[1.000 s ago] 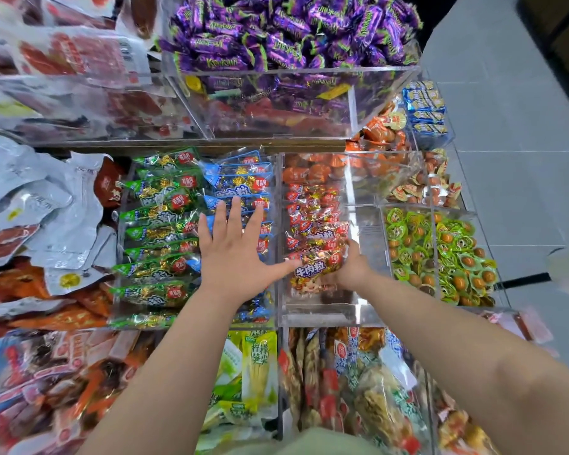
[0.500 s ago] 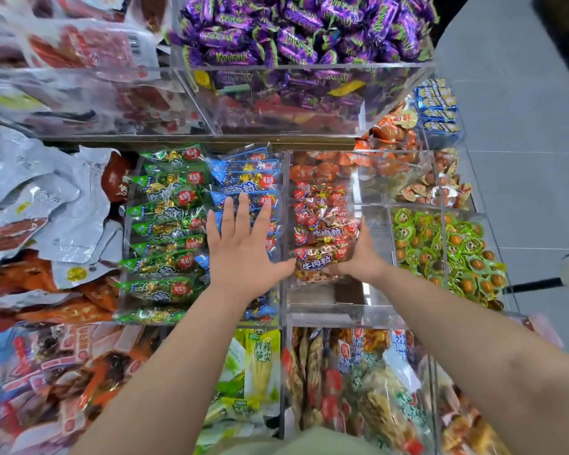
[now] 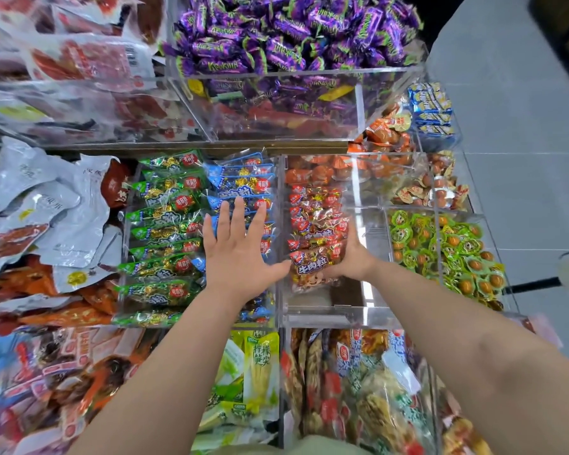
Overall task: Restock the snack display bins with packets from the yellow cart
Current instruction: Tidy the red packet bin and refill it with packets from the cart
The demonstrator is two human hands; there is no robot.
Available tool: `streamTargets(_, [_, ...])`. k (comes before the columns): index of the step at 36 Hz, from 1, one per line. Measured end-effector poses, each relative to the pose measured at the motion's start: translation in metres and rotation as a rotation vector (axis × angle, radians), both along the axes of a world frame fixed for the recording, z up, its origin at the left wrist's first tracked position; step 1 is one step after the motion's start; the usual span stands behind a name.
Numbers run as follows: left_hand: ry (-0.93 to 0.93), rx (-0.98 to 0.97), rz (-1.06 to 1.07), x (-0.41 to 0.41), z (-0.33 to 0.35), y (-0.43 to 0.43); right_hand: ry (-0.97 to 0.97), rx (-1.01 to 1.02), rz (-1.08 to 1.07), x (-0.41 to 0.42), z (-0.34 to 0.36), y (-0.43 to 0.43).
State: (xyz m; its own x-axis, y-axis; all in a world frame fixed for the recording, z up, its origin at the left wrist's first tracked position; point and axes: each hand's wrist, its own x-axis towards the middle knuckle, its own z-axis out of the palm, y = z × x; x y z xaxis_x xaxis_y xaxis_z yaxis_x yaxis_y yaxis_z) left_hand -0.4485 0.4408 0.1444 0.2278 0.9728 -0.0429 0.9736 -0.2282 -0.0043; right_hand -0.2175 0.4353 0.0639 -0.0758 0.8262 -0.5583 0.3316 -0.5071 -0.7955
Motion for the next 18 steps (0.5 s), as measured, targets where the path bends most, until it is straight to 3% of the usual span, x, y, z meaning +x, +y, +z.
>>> streamTargets(4, [-0.035,-0.025,0.005,0.0,0.003,-0.001,-0.056,-0.194,-0.113,0.011,0.02,-0.015])
streamTargets(9, [-0.091,-0.081,0.004,-0.001,0.012,-0.002,-0.003,-0.103,-0.428,0.017,0.056,-0.044])
streamTargets(13, [-0.356,-0.054,-0.016,-0.002,0.025,-0.011,0.073,0.01,-0.626,0.012,0.092,-0.075])
streamTargets(16, [-0.628,0.037,-0.167,0.002,0.036,-0.036,0.166,0.105,-0.716,0.004,0.113,-0.106])
streamTargets(18, [-0.784,-0.012,-0.242,0.006,0.041,-0.06,0.207,0.161,-0.797,-0.004,0.12,-0.13])
